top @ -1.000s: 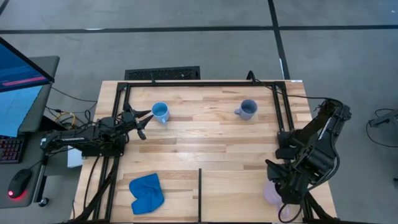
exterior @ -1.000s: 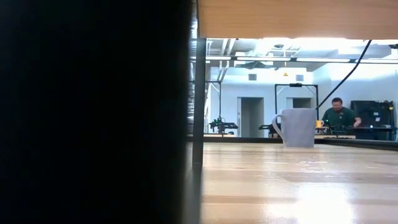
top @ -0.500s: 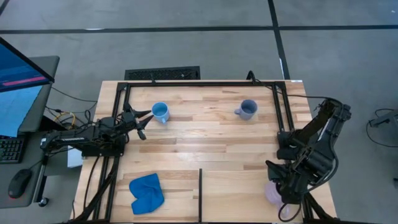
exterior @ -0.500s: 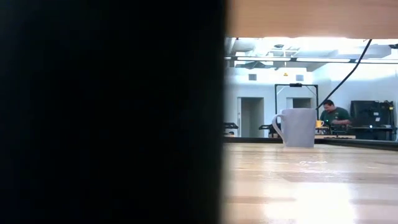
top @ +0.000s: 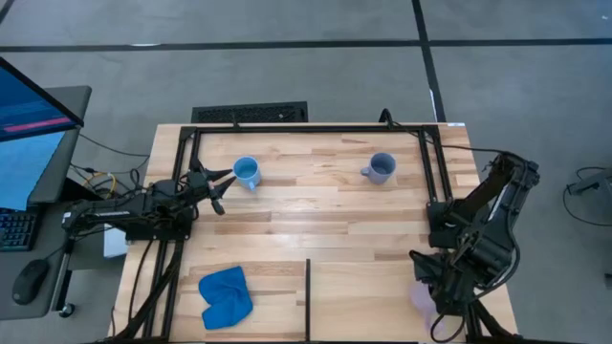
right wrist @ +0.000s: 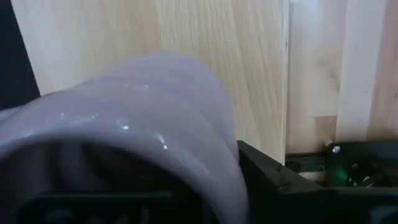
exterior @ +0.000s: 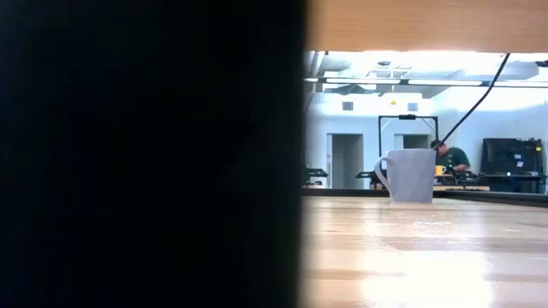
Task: Stack small to large cups/mugs on shelf
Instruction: Put the purple mug on the shelf
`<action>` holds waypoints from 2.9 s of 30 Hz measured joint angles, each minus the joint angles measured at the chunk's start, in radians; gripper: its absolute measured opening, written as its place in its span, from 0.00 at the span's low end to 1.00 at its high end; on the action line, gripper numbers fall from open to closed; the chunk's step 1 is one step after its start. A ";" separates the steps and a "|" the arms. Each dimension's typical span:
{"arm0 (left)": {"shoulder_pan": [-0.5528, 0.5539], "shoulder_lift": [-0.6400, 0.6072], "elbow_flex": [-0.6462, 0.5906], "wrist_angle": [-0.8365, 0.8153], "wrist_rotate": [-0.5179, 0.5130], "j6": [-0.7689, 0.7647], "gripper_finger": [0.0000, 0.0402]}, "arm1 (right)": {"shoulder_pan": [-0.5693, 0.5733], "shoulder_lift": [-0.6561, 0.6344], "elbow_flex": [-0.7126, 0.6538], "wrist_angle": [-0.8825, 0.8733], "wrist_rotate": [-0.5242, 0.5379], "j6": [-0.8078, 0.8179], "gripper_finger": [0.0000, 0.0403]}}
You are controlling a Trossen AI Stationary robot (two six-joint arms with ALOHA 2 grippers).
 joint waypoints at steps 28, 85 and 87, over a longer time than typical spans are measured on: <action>0.000 0.000 0.000 0.000 0.000 0.000 0.27 | -0.014 -0.001 0.002 0.034 -0.041 0.034 0.23; 0.000 0.000 0.000 0.000 0.000 -0.001 0.27 | -0.023 -0.005 0.129 -0.097 -0.066 0.035 0.45; 0.000 0.000 0.000 0.000 0.000 -0.005 0.27 | -0.026 -0.005 0.129 -0.112 -0.066 0.035 0.45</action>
